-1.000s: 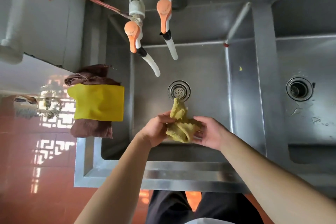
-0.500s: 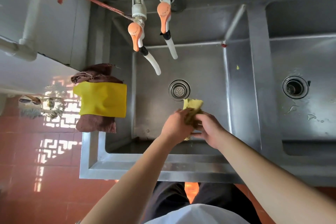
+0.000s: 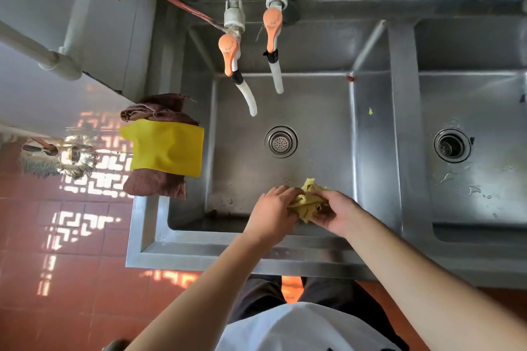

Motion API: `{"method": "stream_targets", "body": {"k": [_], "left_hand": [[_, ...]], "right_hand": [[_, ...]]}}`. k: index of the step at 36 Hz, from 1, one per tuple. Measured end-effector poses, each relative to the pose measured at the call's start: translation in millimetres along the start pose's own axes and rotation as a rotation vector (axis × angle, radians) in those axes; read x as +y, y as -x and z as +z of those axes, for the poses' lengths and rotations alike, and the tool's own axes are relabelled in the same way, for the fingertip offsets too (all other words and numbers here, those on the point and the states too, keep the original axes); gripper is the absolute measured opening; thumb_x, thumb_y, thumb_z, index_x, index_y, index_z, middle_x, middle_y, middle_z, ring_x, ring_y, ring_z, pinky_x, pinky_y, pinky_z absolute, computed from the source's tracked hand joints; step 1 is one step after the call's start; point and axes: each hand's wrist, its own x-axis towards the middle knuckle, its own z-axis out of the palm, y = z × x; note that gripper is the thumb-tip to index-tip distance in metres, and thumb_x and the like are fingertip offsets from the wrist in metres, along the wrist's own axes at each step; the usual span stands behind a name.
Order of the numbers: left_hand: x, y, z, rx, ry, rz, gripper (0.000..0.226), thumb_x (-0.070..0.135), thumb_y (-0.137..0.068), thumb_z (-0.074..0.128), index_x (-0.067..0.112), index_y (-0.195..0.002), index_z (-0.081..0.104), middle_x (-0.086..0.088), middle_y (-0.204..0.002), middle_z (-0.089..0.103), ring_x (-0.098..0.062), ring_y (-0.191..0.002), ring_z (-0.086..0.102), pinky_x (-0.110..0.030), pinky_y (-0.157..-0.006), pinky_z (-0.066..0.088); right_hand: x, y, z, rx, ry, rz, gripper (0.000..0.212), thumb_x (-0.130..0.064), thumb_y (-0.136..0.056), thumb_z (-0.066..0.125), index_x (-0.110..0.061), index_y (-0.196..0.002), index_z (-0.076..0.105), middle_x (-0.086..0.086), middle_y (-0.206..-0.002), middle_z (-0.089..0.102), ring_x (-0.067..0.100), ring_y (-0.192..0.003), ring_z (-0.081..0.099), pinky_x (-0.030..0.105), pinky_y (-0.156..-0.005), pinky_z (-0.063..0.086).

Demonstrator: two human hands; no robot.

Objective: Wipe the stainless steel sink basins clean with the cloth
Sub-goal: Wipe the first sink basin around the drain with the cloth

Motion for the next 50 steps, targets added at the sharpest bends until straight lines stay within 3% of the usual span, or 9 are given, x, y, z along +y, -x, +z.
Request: {"method": "stream_targets", "body": {"k": [3,6,10,15,23,28,35,45,50], "left_hand": [[-2.3,-1.0,-7.0,0.02,0.092,-0.082,0.035,0.014,-0.081,0.065,0.018,-0.116,0.063,-0.001,-0.103,0.069,-0.026,-0.093,0.063,-0.032,-0.077,0.05],[-7.9,-2.5,-17.0,-0.03,0.269,-0.137,0.014,0.021,-0.086,0.069,0.022,-0.097,0.06,0.009,-0.08,0.063,-0.017,-0.076,0.059,-0.027,-0.069,0.043],[-18.0,-2.3,-34.5,-0.179,0.629,-0.141,0.016,0.012,-0.089,0.068,0.011,-0.105,0.069,0.001,-0.091,0.068,-0.012,-0.083,0.058,-0.036,-0.088,0.051],[-33.9,1.4,-40.3,-0.186,0.77,-0.211,0.02,0.008,-0.094,0.064,0.005,-0.113,0.069,-0.011,-0.102,0.071,-0.017,-0.093,0.063,-0.039,-0.096,0.051],[-63.4,-7.2,-16.0,-0.109,0.511,-0.389,0.025,0.021,-0.092,0.065,0.02,-0.117,0.068,0.0,-0.099,0.071,-0.016,-0.091,0.061,-0.034,-0.088,0.049],[-93.1,-11.5,-6.0,-0.273,0.091,-0.543,0.049,0.033,-0.091,0.059,0.033,-0.14,0.051,-0.004,-0.134,0.061,-0.028,-0.121,0.057,-0.033,-0.1,0.046],[-147.2,-16.9,-10.5,-0.473,-0.155,-0.628,0.053,0.038,-0.096,0.051,0.041,-0.147,0.037,-0.001,-0.147,0.049,-0.027,-0.133,0.046,-0.039,-0.109,0.039],[-183.5,0.2,3.0,-0.783,-0.179,-0.706,0.064,0.056,-0.099,0.042,0.028,-0.155,0.029,-0.004,-0.162,0.026,-0.023,-0.147,0.03,-0.032,-0.117,0.022],[-183.9,-3.3,6.5,-0.808,-0.161,-0.697,0.06,0.053,-0.1,0.04,0.03,-0.155,0.028,-0.005,-0.163,0.025,-0.024,-0.147,0.029,-0.032,-0.118,0.02]], "right_hand": [[0.9,-1.7,-3.2,0.135,0.208,-0.2,0.039,-0.016,-0.089,0.069,-0.014,-0.124,0.055,0.016,-0.109,0.067,0.028,-0.088,0.07,0.044,-0.069,0.062],[-4.4,7.5,-5.3,0.047,0.556,-0.468,0.038,-0.026,-0.082,0.058,-0.029,-0.12,0.064,0.0,-0.128,0.056,0.008,-0.105,0.053,0.03,-0.085,0.046],[-13.1,22.1,-6.4,-0.366,0.935,-0.444,0.043,-0.032,-0.064,0.066,-0.039,-0.106,0.069,-0.015,-0.112,0.068,0.005,-0.111,0.056,0.02,-0.083,0.039],[-12.7,10.3,4.0,-0.408,1.117,-0.561,0.048,-0.024,-0.071,0.083,-0.036,-0.113,0.064,-0.013,-0.103,0.072,0.008,-0.097,0.068,0.025,-0.084,0.056],[-17.7,-52.4,29.6,-0.33,1.322,-0.506,0.029,-0.02,-0.074,0.081,-0.025,-0.1,0.07,-0.005,-0.094,0.072,0.017,-0.09,0.066,0.032,-0.08,0.055],[-29.1,-102.8,33.3,0.127,1.582,-0.637,0.017,-0.023,-0.076,0.074,-0.016,-0.084,0.061,0.003,-0.084,0.066,0.03,-0.082,0.064,0.031,-0.064,0.047],[-53.6,-171.6,50.2,0.473,1.678,-0.933,0.042,-0.008,-0.088,0.058,-0.015,-0.13,0.055,0.013,-0.126,0.053,0.036,-0.114,0.053,0.041,-0.09,0.046],[9.9,-219.6,61.6,0.384,1.913,-0.916,0.032,-0.006,-0.086,0.055,-0.015,-0.116,0.064,0.008,-0.122,0.058,0.032,-0.12,0.047,0.04,-0.091,0.043],[46.6,-222.0,65.5,0.128,2.04,-0.891,0.03,-0.008,-0.086,0.057,-0.01,-0.114,0.068,0.008,-0.127,0.058,0.031,-0.124,0.046,0.035,-0.091,0.044]]}}
